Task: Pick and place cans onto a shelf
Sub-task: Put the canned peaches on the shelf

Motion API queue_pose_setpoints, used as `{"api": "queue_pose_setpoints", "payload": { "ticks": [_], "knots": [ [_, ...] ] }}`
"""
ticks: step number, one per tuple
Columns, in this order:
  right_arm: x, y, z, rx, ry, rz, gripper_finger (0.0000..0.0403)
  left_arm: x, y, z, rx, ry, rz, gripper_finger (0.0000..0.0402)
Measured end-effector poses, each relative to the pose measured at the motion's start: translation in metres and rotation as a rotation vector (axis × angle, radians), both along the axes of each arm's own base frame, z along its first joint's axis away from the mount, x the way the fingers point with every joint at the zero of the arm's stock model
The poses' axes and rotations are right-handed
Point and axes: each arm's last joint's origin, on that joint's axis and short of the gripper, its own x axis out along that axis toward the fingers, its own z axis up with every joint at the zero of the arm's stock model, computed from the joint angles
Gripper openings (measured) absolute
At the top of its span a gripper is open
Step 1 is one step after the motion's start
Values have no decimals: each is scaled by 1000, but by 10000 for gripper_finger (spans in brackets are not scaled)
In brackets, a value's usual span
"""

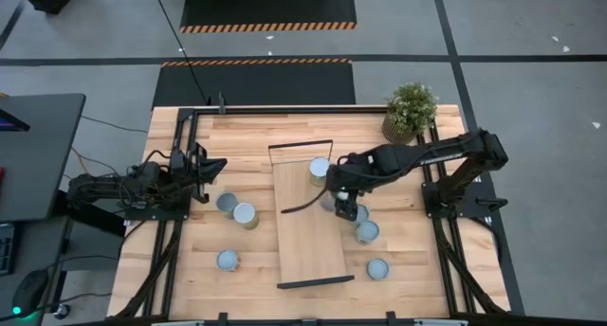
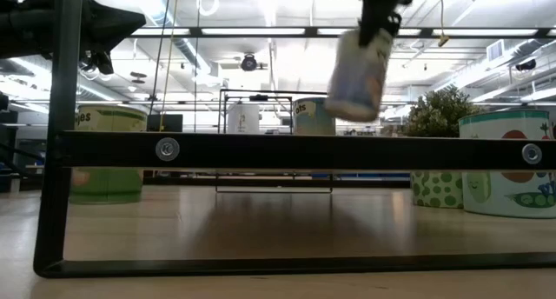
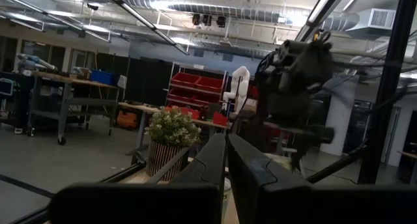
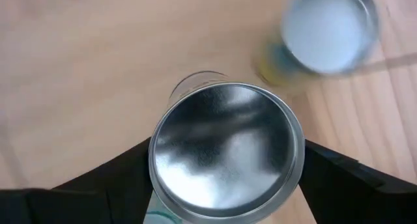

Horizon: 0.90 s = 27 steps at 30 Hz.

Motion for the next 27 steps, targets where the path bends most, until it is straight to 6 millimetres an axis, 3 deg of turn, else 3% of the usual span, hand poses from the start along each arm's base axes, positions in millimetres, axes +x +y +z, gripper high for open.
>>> {"api": "queue_pose_setpoints", "payload": {
  "ticks": [7,13,21,27],
  "knots": [
    [19,22,9,41,-211,179,332,-1,0,1,3,-15,1,23],
    [42,27,10,-4,-188,273,333,-1,0,2,5,-16,2,23],
    [93,13,6,-169,-60,442,333,0,0,1,7,-12,3,23],
    [118,0,-14,-184,36,543,333,0,0,1,8,-11,3,23]
  ]
}}
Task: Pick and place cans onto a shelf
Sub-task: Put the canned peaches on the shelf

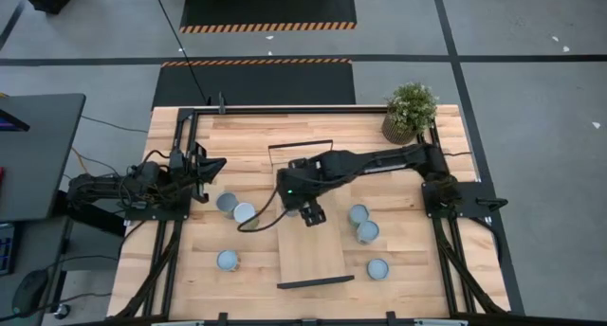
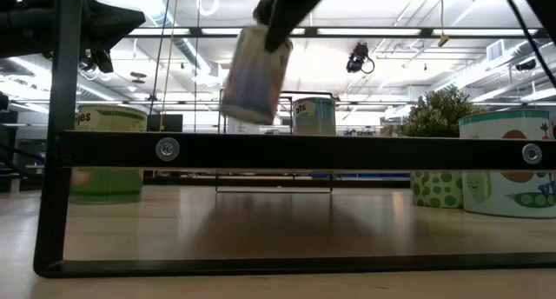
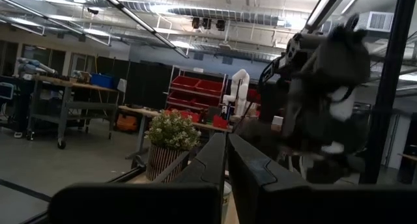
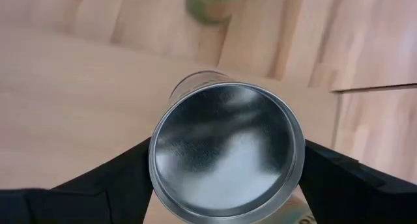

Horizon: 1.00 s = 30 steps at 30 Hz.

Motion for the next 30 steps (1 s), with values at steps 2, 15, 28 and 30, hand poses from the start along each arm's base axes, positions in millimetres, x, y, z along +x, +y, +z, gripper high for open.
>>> {"api": "queue_pose_setpoints", "payload": {
  "ticks": [2,15,28,30],
  "knots": [
    [4,-2,-13,-10,58,23,333,0,0,0,1,1,0,23],
    [17,-3,-47,-106,137,62,379,0,0,0,0,-1,0,23],
    [17,-7,-42,-274,114,18,394,0,0,0,-1,-1,0,23],
    [17,-9,-42,-293,113,8,394,0,0,0,-1,-1,-1,23]
  ]
}}
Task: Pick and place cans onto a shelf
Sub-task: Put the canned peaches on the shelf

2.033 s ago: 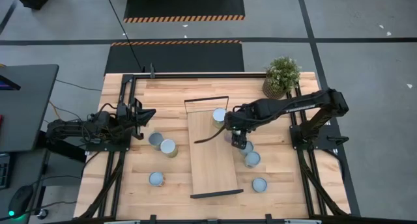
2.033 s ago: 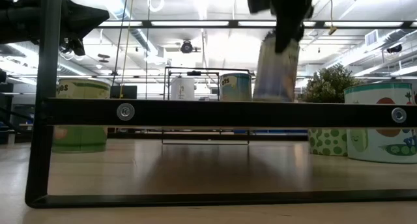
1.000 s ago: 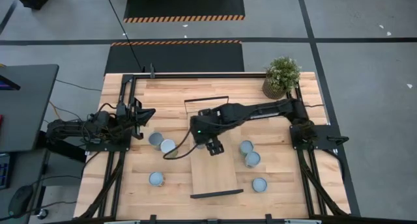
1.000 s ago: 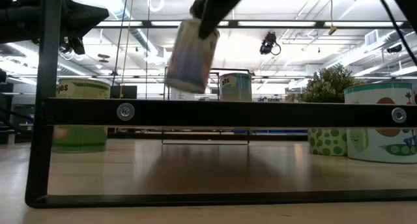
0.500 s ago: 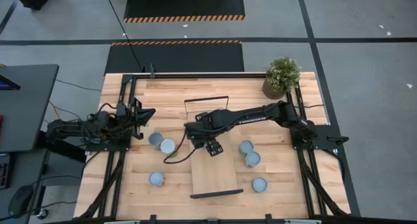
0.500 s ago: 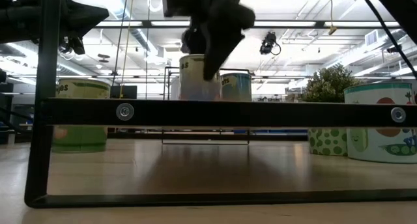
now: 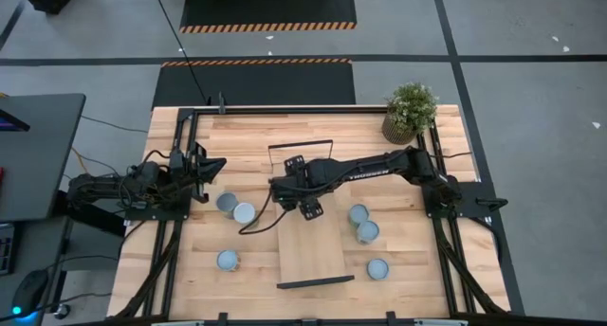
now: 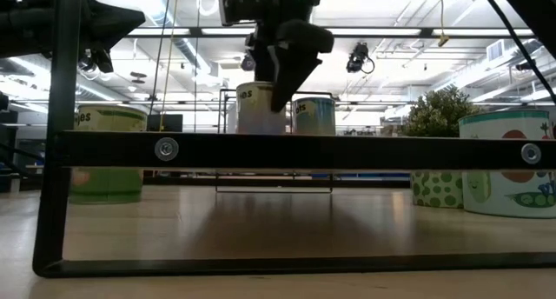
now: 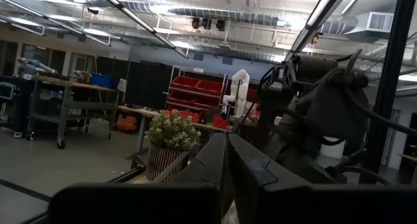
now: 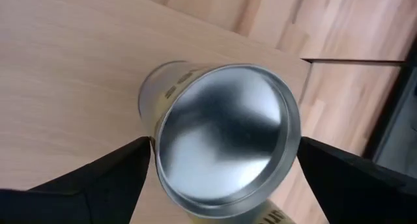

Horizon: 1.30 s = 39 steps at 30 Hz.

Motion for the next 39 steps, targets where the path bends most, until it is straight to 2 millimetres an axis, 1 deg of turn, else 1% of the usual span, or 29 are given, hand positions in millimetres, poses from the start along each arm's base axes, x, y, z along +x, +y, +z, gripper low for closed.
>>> {"api": "queue_pose_setpoints", "payload": {
  "ticks": [7,10,13,17,22,27,31,39],
  "knots": [
    [1,-5,1,-7,-24,-62,393,0,0,0,0,0,0,23],
    [0,5,5,-5,-54,-47,393,0,0,0,0,0,0,23],
    [1,14,8,-40,-87,-24,394,0,0,0,0,-3,0,23],
    [7,18,10,-36,-152,7,394,0,0,0,-4,-4,-2,23],
    [14,10,2,-82,-150,7,394,0,0,0,-4,-5,-9,23],
    [18,0,6,-116,-201,-22,394,0,0,0,-4,-5,-9,23],
    [20,-9,7,-151,-208,-34,394,0,0,0,-5,-6,-9,23],
    [21,-22,7,-156,-206,-54,393,0,0,0,0,-4,-8,23]
  ]
}}
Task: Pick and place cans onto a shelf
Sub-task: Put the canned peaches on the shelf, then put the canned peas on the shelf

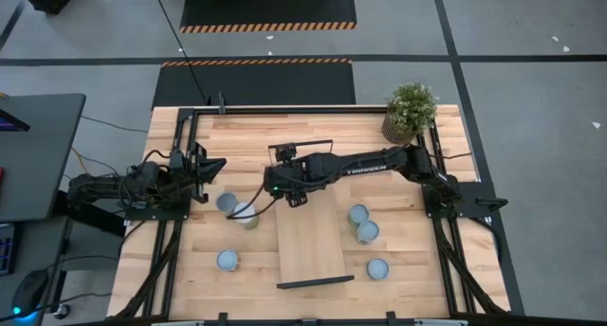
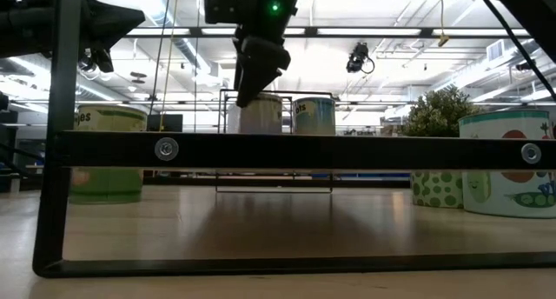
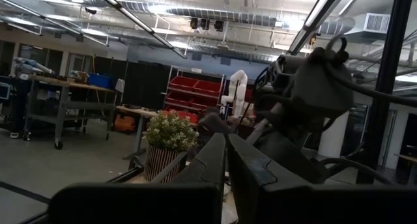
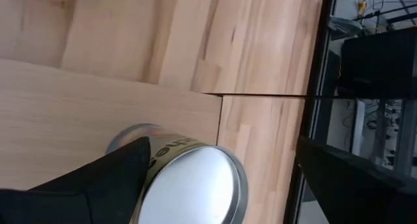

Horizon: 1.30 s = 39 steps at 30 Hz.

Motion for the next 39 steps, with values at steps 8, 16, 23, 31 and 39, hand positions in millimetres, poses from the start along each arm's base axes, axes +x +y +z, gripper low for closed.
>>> {"api": "queue_pose_setpoints", "payload": {
  "ticks": [8,16,23,31,39],
  "knots": [
    [2,-7,1,-48,-6,-2,392,0,0,0,2,0,0,23],
    [-4,17,14,-87,-31,43,391,0,0,0,2,1,1,23],
    [-30,56,48,24,-100,86,391,0,0,-1,2,14,0,23],
    [-71,64,70,391,-49,-179,391,0,0,-1,-12,11,-5,23],
    [-96,80,65,296,66,-338,391,0,0,-1,-13,10,-6,23]
  ]
}}
